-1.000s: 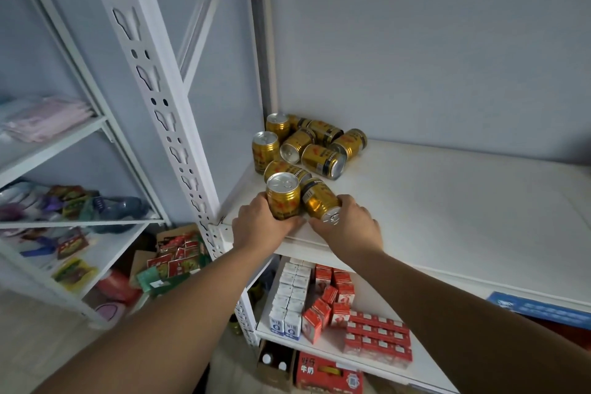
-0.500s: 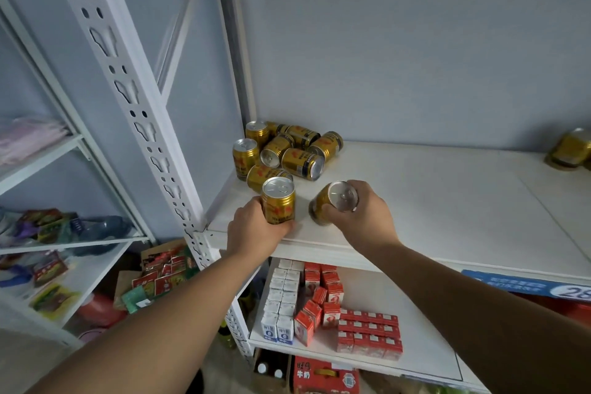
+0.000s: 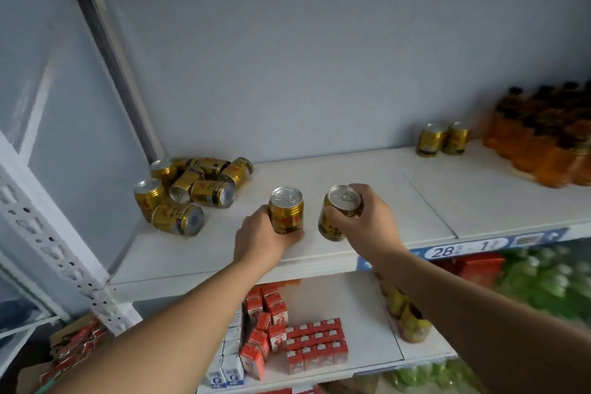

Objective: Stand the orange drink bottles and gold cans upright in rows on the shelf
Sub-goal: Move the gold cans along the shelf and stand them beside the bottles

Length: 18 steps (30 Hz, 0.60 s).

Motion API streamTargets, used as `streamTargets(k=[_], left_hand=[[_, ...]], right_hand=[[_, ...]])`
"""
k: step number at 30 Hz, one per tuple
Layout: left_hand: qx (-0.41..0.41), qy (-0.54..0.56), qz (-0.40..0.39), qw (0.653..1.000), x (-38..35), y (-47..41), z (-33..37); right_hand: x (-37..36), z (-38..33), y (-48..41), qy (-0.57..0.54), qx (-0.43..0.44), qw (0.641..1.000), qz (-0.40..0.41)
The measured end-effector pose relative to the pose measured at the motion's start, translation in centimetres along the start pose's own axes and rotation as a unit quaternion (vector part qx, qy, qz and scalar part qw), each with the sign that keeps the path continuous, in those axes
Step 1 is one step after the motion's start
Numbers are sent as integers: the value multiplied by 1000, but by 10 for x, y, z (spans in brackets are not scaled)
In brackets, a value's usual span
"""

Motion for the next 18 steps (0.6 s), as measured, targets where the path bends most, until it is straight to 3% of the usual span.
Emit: streamTargets(k=[10, 18], left_hand=[[-56, 50, -75, 994, -149, -3, 169], [-60, 92, -102, 989, -233, -15, 256]], right_hand=[[204, 94, -19, 47, -54, 991, 112], [297, 156, -43, 67, -90, 982, 151]])
Point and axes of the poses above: each hand's wrist, its own y-axis away from the middle knuckle, its own x-axis out of the back of the hand, z = x × y, the point moved 8 cm from there along -y, towards the middle knuckle, and after that the axes turned 5 degrees about -x, right-handed, at the moved point
